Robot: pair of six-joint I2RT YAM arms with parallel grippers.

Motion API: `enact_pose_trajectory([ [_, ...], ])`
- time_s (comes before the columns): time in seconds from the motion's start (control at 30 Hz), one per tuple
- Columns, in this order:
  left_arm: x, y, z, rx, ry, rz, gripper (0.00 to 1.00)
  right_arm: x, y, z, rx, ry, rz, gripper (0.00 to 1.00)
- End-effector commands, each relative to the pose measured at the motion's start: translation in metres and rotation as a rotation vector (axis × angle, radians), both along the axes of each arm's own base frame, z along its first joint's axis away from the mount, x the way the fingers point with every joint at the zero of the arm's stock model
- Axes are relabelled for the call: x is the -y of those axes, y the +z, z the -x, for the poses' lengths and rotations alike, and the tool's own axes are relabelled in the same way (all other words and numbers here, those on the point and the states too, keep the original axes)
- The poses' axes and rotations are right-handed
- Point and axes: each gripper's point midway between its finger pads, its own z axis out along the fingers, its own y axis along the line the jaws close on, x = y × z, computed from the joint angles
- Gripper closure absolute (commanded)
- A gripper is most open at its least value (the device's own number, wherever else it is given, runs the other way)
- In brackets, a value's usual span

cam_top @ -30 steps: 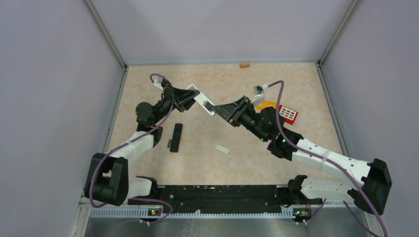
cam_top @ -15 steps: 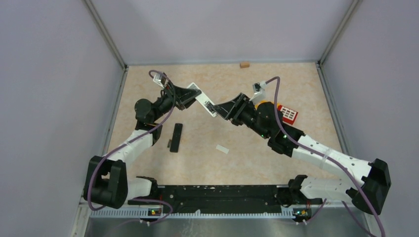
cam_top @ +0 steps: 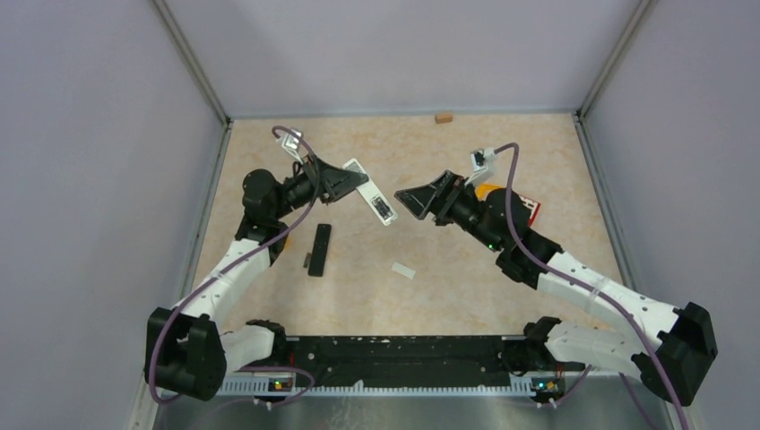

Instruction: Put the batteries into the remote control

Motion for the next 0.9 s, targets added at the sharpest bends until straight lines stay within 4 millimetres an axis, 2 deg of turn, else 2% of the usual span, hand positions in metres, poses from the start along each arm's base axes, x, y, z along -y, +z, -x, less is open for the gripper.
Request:
enact_pose_trajectory([
  [0.0,-0.003,0.004,-0.001,0.072,0.040,-0.065,1.00,0.007,0.005,-0.002,0.078,0.004,0.099,0.18],
  [0.1,-0.015,-0.011,-0.013,0.040,0.150,-0.143,1.00,0.013,-0.026,-0.013,0.063,-0.027,0.294,0.25],
  [0.17,-0.030,-0.024,-0.021,0.017,0.260,-0.222,1.00,0.016,-0.061,-0.015,0.058,0.010,0.453,0.31],
  [0.3,-0.060,-0.043,-0.032,-0.019,0.449,-0.340,1.00,0.002,-0.129,-0.004,0.036,0.207,0.670,0.30],
  [0.4,-0.076,-0.049,-0.032,-0.034,0.522,-0.382,1.00,-0.003,-0.173,0.004,0.009,0.319,0.811,0.31],
  [0.6,-0.093,-0.063,-0.032,-0.084,0.582,-0.424,1.00,-0.007,-0.222,0.016,0.018,0.483,1.063,0.36],
  [0.7,-0.099,-0.067,-0.032,-0.100,0.593,-0.434,1.00,-0.007,-0.234,0.016,0.016,0.508,1.202,0.39],
  [0.87,-0.117,-0.076,-0.031,-0.141,0.662,-0.473,1.00,-0.013,-0.253,0.024,-0.016,0.599,1.269,0.40],
])
